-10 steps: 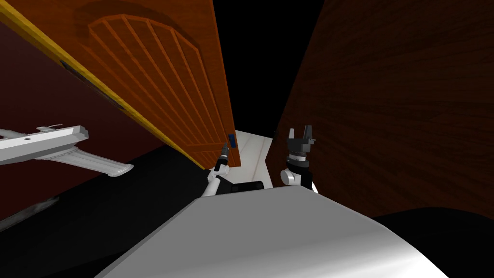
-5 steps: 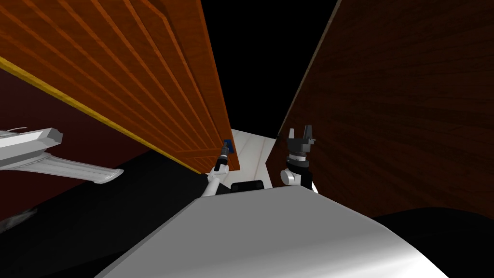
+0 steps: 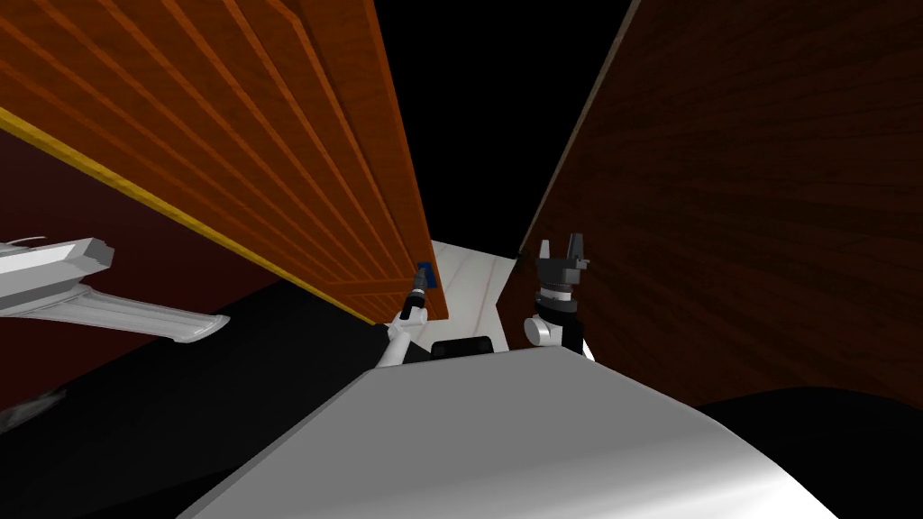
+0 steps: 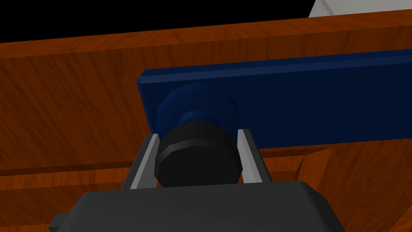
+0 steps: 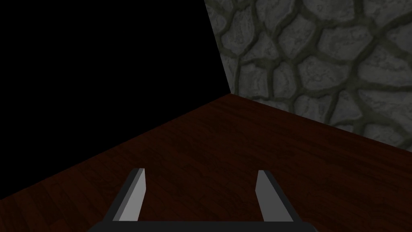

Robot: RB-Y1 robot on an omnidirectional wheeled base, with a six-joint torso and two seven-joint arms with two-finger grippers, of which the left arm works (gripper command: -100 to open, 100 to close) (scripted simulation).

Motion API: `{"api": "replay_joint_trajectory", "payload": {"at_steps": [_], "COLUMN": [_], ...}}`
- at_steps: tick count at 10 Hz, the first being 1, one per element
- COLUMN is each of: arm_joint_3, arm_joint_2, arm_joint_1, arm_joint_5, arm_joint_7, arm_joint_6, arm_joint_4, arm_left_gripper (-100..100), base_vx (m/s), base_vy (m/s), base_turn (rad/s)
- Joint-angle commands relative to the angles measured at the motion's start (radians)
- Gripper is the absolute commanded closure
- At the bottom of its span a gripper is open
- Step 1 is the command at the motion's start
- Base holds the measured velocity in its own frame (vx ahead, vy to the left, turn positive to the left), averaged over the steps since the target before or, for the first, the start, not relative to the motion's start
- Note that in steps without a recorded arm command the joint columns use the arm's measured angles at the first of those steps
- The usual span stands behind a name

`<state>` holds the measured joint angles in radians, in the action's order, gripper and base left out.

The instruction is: Push the door open

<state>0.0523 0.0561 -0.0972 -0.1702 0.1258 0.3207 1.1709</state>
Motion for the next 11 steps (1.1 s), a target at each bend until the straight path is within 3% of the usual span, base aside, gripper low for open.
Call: {"api": "replay_joint_trajectory", "payload": {"at_steps": [1,5,9,10,11], "arm_joint_3": [0.0,0.023,0.061,0.064,0.064], "arm_joint_2": [0.0,0.007,0.014,0.014,0.014], "arm_joint_1": [0.0,-0.002,-0.011,-0.006,-0.006], "arm_joint_5": [0.0,-0.026,-0.07,-0.059,-0.059], "arm_joint_7": [0.0,0.026,0.07,0.073,0.073], "arm_joint_6": [0.001,0.002,0.007,0.002,0.002], "arm_joint_4": [0.001,-0.008,-0.017,-0.01,-0.01], "arm_left_gripper": [100,100,100,-100,-100], "base_vx": [-0.016,0.132,0.205,-0.046,-0.181], "base_vy": [0.0,0.005,0.04,0.02,-0.034], "base_turn": [0.004,0.107,0.229,0.132,0.012]}}
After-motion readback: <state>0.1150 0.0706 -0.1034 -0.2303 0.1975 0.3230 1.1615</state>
